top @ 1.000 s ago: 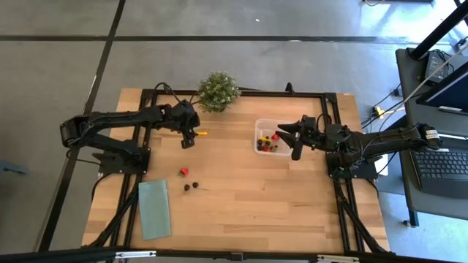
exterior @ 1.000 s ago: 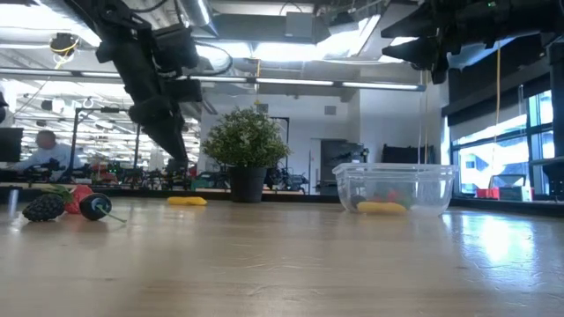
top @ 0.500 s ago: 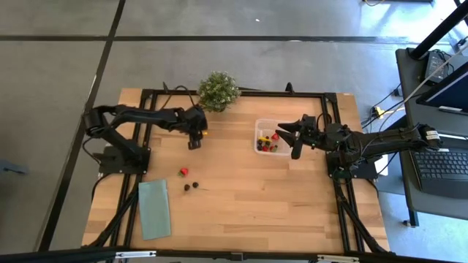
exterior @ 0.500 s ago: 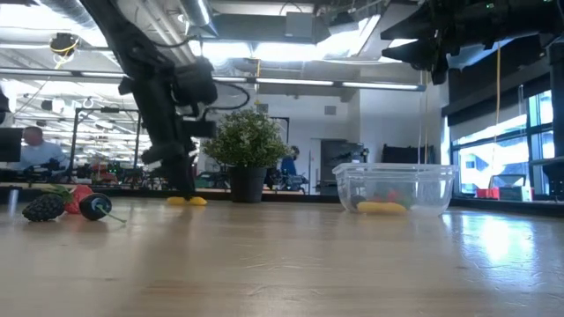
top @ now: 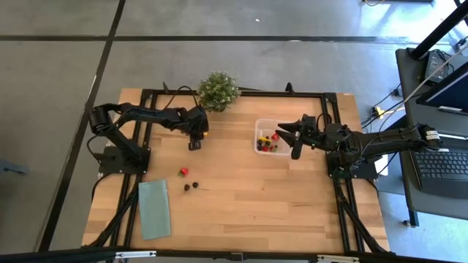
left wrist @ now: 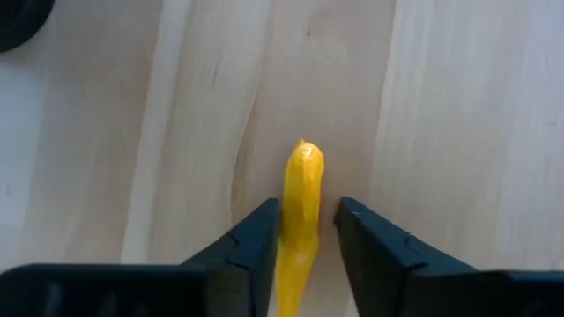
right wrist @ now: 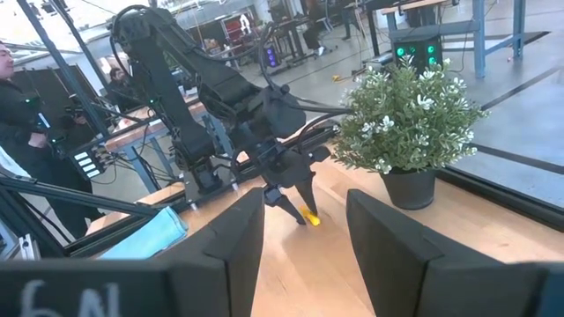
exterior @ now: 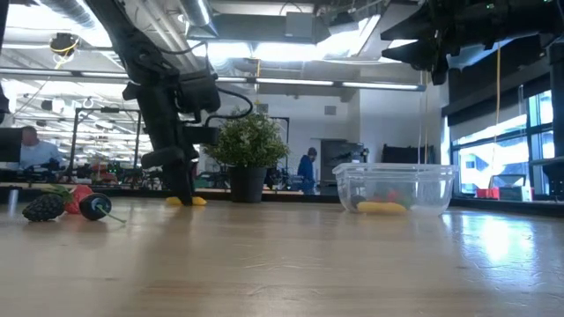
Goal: Pick and placing Produce into tupperware
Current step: Put the sweet corn into the transparent bin
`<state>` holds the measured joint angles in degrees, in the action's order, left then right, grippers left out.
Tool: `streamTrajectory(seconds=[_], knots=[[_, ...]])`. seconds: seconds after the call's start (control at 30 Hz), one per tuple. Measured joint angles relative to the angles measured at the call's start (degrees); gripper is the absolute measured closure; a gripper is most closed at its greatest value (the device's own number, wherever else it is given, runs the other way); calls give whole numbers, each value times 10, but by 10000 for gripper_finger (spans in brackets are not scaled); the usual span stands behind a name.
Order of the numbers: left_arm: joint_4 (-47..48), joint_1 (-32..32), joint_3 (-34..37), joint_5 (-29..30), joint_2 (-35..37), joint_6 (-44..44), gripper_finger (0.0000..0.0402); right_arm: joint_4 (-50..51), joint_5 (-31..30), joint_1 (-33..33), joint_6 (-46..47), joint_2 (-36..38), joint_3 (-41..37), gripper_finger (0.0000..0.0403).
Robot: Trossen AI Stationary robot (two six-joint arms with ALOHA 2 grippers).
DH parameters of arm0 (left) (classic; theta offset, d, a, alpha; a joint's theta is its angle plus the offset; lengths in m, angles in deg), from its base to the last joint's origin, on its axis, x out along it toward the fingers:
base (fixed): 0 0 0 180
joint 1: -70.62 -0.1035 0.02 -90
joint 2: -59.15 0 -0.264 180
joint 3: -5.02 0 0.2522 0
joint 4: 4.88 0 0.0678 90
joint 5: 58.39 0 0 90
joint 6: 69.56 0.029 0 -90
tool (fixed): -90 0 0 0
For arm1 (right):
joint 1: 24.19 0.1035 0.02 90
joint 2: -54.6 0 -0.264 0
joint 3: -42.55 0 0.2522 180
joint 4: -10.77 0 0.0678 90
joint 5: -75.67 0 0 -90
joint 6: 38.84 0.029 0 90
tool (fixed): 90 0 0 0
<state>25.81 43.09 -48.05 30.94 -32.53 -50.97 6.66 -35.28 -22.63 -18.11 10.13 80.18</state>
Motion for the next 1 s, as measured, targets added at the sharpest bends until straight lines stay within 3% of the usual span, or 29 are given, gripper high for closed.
streamTrajectory(seconds=[0.27,0.4,0.63,1.0], knots=[[14,15,-5,3,0,-30,388,0,0,0,2,0,0,238],[50,31,-40,12,-4,-66,389,0,0,0,10,0,0,238],[83,64,-170,-50,-4,-106,395,0,0,0,16,0,0,238],[-167,102,-280,-104,-21,-161,399,-3,0,0,15,0,0,238]])
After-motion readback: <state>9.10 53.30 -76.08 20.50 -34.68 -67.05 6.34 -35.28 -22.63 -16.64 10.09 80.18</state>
